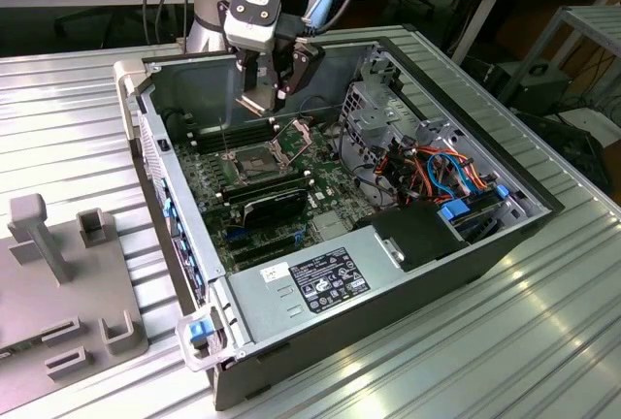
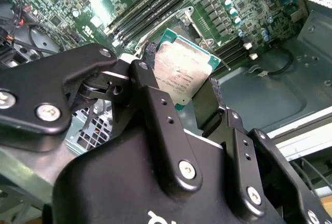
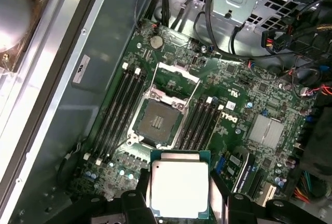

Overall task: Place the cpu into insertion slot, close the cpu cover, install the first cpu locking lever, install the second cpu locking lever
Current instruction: 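Place the cpu into insertion slot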

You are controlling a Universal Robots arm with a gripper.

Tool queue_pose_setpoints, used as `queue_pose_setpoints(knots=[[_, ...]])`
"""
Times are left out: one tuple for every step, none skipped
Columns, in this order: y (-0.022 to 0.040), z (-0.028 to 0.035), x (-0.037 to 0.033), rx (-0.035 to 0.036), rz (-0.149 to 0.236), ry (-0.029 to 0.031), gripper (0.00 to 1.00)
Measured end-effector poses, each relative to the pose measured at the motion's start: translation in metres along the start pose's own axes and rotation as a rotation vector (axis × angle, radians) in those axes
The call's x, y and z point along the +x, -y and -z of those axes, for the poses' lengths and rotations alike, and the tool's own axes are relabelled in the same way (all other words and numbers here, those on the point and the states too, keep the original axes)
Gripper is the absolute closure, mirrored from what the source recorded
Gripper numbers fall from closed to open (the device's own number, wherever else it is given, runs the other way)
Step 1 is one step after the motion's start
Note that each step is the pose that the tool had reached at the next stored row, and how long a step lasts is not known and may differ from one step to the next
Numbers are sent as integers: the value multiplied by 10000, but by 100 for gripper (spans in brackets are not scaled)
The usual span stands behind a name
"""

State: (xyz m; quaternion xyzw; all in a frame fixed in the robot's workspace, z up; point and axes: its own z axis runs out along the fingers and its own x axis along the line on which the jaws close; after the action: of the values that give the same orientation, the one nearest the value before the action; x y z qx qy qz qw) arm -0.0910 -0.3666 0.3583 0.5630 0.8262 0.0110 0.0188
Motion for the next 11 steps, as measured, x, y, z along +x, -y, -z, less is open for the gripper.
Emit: queue_pose_setpoints(knots=[[-1,-10,0,5,-210,9,46],[-1,-19,0,9,-391,16,46],[-1,-26,0,11,-532,22,46],[-1,-34,0,15,-700,29,46],[-1,-42,0,18,-855,35,46],[-1,-53,0,22,-1092,44,46],[0,-61,1,25,-1261,51,46],[0,-69,1,29,-1460,58,46],[1,-75,1,32,-1616,65,46],[1,-85,1,36,-1863,74,46],[1,-95,1,42,-2134,85,46]])
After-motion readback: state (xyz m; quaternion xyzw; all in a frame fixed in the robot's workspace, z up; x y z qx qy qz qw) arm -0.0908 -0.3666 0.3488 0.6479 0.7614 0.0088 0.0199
